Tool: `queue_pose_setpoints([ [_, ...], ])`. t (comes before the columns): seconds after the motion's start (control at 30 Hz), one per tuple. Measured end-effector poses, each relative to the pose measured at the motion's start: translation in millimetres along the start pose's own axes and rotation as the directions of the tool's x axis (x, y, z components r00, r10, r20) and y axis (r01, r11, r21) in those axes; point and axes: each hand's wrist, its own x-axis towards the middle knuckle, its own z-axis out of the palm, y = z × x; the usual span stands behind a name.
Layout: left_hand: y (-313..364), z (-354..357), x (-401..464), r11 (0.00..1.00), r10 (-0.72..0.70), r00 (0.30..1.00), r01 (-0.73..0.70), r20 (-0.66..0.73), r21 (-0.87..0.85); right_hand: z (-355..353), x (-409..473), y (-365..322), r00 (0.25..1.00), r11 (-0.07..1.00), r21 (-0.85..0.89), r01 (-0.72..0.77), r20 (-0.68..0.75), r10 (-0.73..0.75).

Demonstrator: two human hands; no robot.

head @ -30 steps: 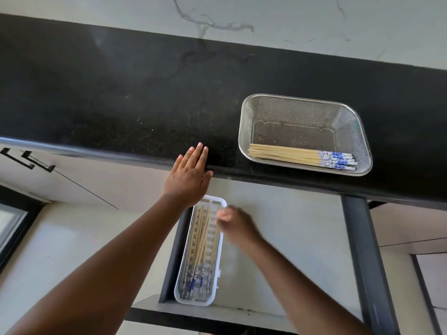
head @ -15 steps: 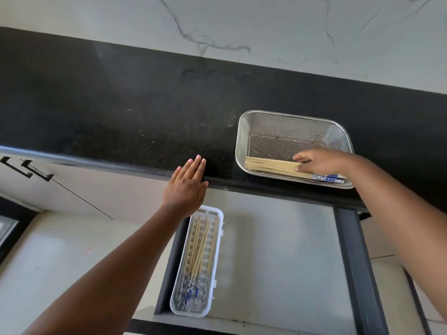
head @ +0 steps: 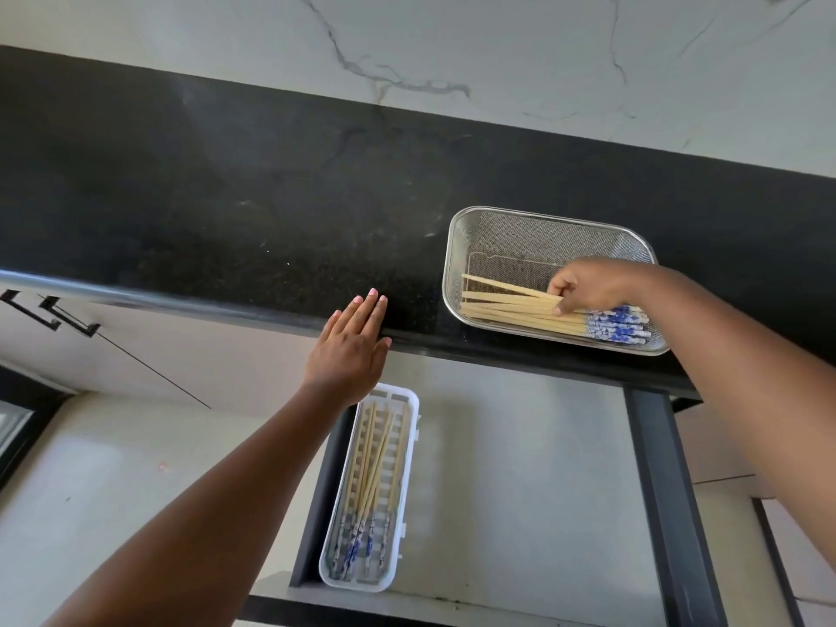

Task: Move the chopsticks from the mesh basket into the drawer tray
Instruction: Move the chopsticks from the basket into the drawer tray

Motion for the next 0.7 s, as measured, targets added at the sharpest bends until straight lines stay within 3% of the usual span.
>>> queue_pose_setpoints([
  [0.27,-0.4,0.7,-0.3,1.0,0.007,1.0,-0.007,-0.003,-0.005,-3.1,1.0,1.8,0.997,1.0,0.006,-0.016,-0.074,0.016],
  [0.43,-1.2,1.9,-0.7,1.0,0.009,1.0,-0.009,-0.006,-0.001,-17.4,-9.3,2.9,0.993,0.989,0.147,0.01,-0.114,0.007],
  [0.6,-0.3,3.5,-1.2,1.0,0.011,1.0,-0.011,-0.014,-0.005,-24.8,-44.5,-10.5,0.993,0.895,0.433,0.106,0.003,-0.119],
  [0.7,-0.7,4.1,-1.8,1.0,0.019,1.0,-0.019,-0.019,-0.004,2.9,-69.1,-31.2,0.953,0.826,0.551,0.12,0.169,-0.251],
])
